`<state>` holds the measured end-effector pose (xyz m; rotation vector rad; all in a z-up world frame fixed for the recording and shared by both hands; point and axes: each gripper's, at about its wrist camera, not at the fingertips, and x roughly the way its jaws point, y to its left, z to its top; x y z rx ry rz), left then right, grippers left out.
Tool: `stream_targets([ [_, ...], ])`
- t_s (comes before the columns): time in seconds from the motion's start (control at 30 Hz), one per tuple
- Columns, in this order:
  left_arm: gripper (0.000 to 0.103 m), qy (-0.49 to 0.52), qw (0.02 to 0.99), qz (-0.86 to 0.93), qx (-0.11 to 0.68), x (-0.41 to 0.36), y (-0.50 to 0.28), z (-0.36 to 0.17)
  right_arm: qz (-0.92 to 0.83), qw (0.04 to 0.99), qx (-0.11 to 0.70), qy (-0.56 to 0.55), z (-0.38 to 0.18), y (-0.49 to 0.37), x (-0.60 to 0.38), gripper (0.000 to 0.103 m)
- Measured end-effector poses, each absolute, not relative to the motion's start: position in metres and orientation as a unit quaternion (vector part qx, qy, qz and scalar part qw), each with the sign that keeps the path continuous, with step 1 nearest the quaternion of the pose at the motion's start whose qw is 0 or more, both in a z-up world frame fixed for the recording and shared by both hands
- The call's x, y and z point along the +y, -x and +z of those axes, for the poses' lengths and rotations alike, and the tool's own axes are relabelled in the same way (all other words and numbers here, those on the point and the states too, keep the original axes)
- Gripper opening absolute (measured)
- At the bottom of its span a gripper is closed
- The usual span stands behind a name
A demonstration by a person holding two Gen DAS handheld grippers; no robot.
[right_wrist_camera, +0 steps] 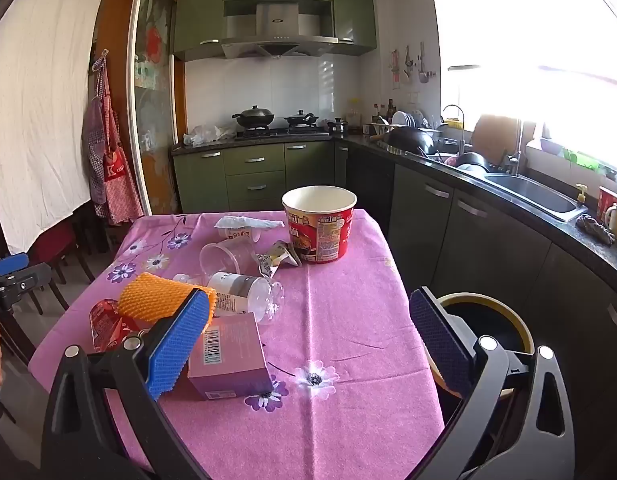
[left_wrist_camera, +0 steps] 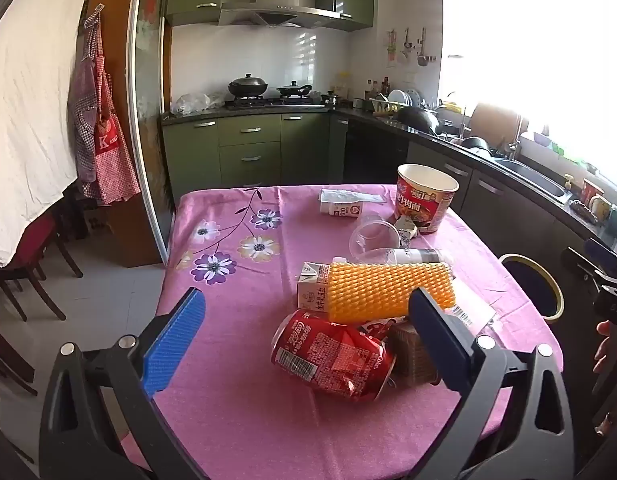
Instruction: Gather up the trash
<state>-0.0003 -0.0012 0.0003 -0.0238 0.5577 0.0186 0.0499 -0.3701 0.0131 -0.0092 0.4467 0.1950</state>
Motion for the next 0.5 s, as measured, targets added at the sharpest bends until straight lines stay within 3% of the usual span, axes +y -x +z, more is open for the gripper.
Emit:
stream_targets([
  [0.5, 0.097, 0.005, 0.962, -0.002, 0.273, -0.0078, 0.0001, 0.0019, 0.097, 0.971, 0.220, -0.001, 0.0111, -0.0505, -0.3713, 0.099],
])
